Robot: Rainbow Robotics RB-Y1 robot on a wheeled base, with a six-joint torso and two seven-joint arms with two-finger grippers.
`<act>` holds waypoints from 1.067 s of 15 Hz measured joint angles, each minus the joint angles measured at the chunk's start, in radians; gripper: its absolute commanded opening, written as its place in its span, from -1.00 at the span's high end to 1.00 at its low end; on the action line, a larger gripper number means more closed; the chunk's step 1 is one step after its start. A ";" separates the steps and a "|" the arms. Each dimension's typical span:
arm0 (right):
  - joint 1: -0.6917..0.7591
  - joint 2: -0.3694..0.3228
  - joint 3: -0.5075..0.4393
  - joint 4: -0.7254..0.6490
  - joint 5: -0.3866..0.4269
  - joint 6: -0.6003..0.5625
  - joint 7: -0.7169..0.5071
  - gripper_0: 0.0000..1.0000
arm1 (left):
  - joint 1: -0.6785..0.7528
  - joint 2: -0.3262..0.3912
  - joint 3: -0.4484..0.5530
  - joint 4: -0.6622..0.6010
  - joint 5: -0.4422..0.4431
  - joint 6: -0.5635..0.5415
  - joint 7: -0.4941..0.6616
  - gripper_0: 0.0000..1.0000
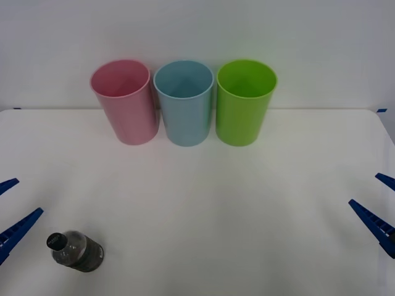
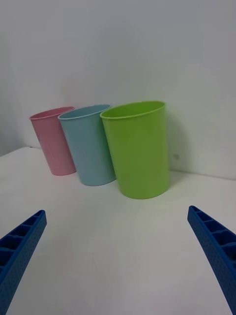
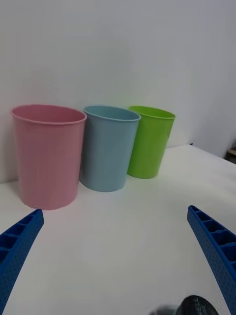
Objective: Grasp the object on the table and drop it into the matching bin: aluminum can to the light blue bin, PET bottle to the pink bin.
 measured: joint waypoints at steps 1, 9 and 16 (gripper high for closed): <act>0.000 0.000 0.000 0.000 0.000 0.000 0.000 -1.00 | 0.022 0.022 0.001 0.000 0.011 -0.003 -0.004 -1.00; 0.000 0.000 0.000 0.000 0.000 0.000 0.000 -1.00 | 0.124 0.160 0.023 0.057 0.035 -0.054 -0.046 -1.00; 0.000 0.000 0.000 0.000 0.000 0.000 0.000 -1.00 | 0.123 0.306 -0.024 0.176 0.048 -0.099 -0.123 -1.00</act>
